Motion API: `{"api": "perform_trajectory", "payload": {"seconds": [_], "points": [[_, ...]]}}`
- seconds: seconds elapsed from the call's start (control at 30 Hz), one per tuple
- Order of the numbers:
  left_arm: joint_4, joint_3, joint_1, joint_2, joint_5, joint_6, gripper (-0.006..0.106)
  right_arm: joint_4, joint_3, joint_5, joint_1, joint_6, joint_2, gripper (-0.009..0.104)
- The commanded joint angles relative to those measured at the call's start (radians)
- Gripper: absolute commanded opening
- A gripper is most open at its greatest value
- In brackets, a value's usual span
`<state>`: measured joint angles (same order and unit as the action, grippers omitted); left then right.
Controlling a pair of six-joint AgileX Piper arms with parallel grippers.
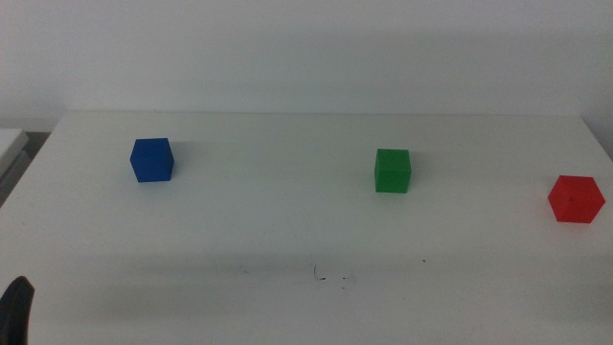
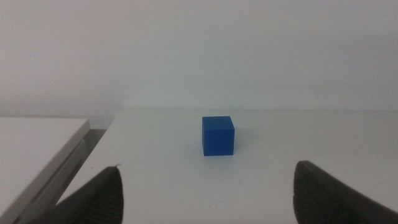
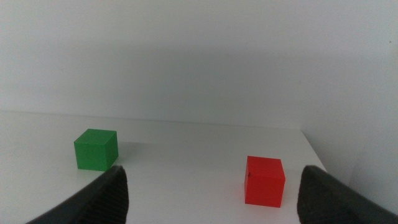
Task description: Stack red cubes first, then green, then blue cubes in a specific spot.
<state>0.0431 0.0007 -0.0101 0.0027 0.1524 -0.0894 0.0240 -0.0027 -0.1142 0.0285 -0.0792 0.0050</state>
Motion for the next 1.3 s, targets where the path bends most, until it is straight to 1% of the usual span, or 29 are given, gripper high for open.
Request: {"api": "perform_trajectory", "payload": {"seconds": [0.0, 0.03, 0.07, 0.17, 0.2, 0.27, 0.37, 0.43, 0.5, 0.57, 0.7, 0.73, 0.8, 0.83, 0.87, 1.0, 1.17, 1.27], "points": [[0.002, -0.001, 0.0, -0.003, -0.006, -0.015, 0.094, -0.006, 0.003, 0.008, 0.001, -0.003, -0.005, 0.087], [0.002, -0.001, 0.0, -0.003, -0.006, -0.015, 0.094, -0.006, 0.003, 0.008, 0.001, 0.002, -0.005, 0.087], [0.002, -0.001, 0.0, -0.003, -0.008, -0.015, 0.094, 0.009, 0.003, 0.008, 0.001, 0.004, -0.005, 0.087], [0.002, -0.001, 0.0, -0.003, -0.008, -0.015, 0.094, 0.011, 0.003, 0.008, 0.001, 0.004, -0.005, 0.087], [0.002, -0.001, 0.0, -0.003, -0.008, -0.013, 0.094, 0.012, 0.003, 0.008, 0.001, 0.035, -0.005, 0.087], [0.002, -0.001, 0.0, -0.003, -0.008, -0.013, 0.094, 0.012, 0.003, -0.012, 0.001, 0.048, -0.005, 0.087], [0.002, -0.001, 0.0, -0.003, -0.008, -0.013, 0.094, 0.007, 0.002, -0.067, 0.001, 0.134, -0.005, 0.087], [0.002, -0.001, 0.0, -0.003, -0.008, -0.013, 0.094, 0.007, -0.05, -0.074, 0.001, 0.194, 0.037, 0.087], [0.002, -0.001, 0.0, -0.003, -0.008, -0.013, 0.094, 0.005, -0.137, -0.114, 0.001, 0.212, 0.127, 0.087], [0.002, -0.001, 0.0, -0.003, -0.008, -0.013, 0.094, 0.005, -0.28, -0.231, 0.001, 0.212, 0.242, 0.087], [0.002, -0.001, 0.0, -0.003, -0.008, -0.013, 0.094, 0.007, -0.604, -0.671, 0.001, 0.212, 0.498, 0.087], [0.002, -0.001, 0.0, -0.003, -0.008, -0.013, 0.094, 0.005, -0.675, -0.761, 0.001, 0.212, 0.549, 0.087], [0.002, -0.001, 0.0, -0.003, -0.008, -0.013, 0.094, 0.005, -0.786, -0.892, 0.001, 0.212, 0.627, 0.087], [0.002, -0.001, 0.0, -0.003, -0.008, -0.013, 0.094, 0.005, -0.838, -0.932, 0.001, 0.212, 0.663, 0.087], [0.002, -0.001, 0.0, -0.003, -0.008, -0.013, 0.094, 0.005, -0.871, -0.946, 0.001, 0.212, 0.687, 0.087], [0.002, -0.001, 0.0, -0.003, -0.008, -0.013, 0.094, 0.009, -0.96, -0.917, 0.001, 0.213, 0.76, 0.087], [0.002, -0.001, 0.0, -0.003, -0.008, -0.013, 0.094, 0.025, -0.968, -0.919, 0.001, 0.213, 0.768, 0.087], [0.002, -0.001, 0.0, -0.003, -0.008, -0.013, 0.094, 0.04, -0.968, -0.956, 0.001, 0.218, 0.774, 0.087]]}}
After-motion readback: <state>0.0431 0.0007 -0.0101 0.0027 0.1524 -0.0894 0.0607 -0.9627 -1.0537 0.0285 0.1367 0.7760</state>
